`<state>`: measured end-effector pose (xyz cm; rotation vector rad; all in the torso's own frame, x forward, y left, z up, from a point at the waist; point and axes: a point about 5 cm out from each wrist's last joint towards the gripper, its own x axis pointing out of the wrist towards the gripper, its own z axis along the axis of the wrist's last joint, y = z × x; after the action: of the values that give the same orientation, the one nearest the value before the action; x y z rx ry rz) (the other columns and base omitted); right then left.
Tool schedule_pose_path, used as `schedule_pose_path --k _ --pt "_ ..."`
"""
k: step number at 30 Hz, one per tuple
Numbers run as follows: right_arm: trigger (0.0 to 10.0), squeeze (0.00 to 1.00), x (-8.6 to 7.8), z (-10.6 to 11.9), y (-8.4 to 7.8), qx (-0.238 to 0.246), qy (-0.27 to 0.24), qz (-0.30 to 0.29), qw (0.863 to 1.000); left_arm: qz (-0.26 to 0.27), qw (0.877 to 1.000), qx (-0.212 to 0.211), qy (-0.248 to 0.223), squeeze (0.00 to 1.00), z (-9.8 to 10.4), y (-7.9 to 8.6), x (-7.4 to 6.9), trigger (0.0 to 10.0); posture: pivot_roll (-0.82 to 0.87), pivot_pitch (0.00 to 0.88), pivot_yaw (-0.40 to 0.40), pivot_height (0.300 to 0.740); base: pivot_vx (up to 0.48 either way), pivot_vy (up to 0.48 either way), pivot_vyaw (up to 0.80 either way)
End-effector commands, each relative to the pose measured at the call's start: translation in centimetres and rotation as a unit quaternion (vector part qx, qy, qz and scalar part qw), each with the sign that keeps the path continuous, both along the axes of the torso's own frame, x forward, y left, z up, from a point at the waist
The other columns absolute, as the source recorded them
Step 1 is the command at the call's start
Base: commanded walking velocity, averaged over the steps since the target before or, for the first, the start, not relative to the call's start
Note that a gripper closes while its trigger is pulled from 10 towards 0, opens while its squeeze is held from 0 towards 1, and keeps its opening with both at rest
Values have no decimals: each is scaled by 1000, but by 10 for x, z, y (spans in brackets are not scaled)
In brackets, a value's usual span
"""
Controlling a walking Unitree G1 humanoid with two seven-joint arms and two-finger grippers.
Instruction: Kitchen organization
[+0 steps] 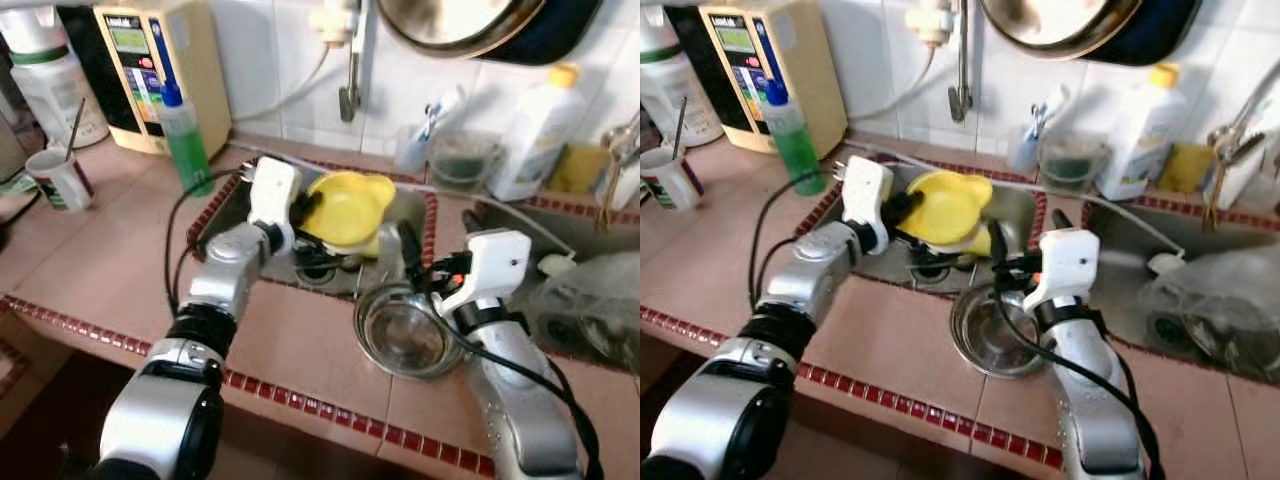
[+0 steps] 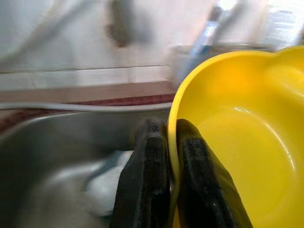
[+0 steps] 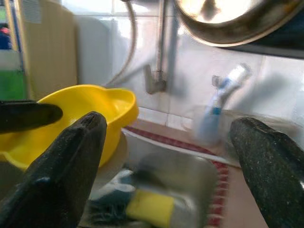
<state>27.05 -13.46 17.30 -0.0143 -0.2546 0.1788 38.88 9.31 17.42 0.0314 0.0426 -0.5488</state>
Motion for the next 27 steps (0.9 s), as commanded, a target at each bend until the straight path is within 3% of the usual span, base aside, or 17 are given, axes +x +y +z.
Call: schedule_pose_path --k 1,10,14,21,27 --pt "10000 0 -1 2 3 -4 1 11 1000 0 1000 0 -19 0 6 2 1 10000 -75 0 21 740 0 0 0" --pt "10000 0 -10 -9 5 -5 44 25 999 -9 999 43 -21 0 -1 5 1 10000 -80 0 23 740 0 0 0" --pt "10000 0 -26 -20 4 -9 92 27 995 -2 998 64 -17 0 -2 10 4 10000 -102 11 34 740 0 0 0" --pt "10000 0 -49 -19 2 -14 108 37 993 4 996 83 -18 0 -1 10 8 10000 -152 72 60 740 0 0 0" --pt "10000 0 -51 -19 2 -16 110 37 993 3 996 84 -16 0 -2 9 8 10000 -152 72 60 740 0 0 0"
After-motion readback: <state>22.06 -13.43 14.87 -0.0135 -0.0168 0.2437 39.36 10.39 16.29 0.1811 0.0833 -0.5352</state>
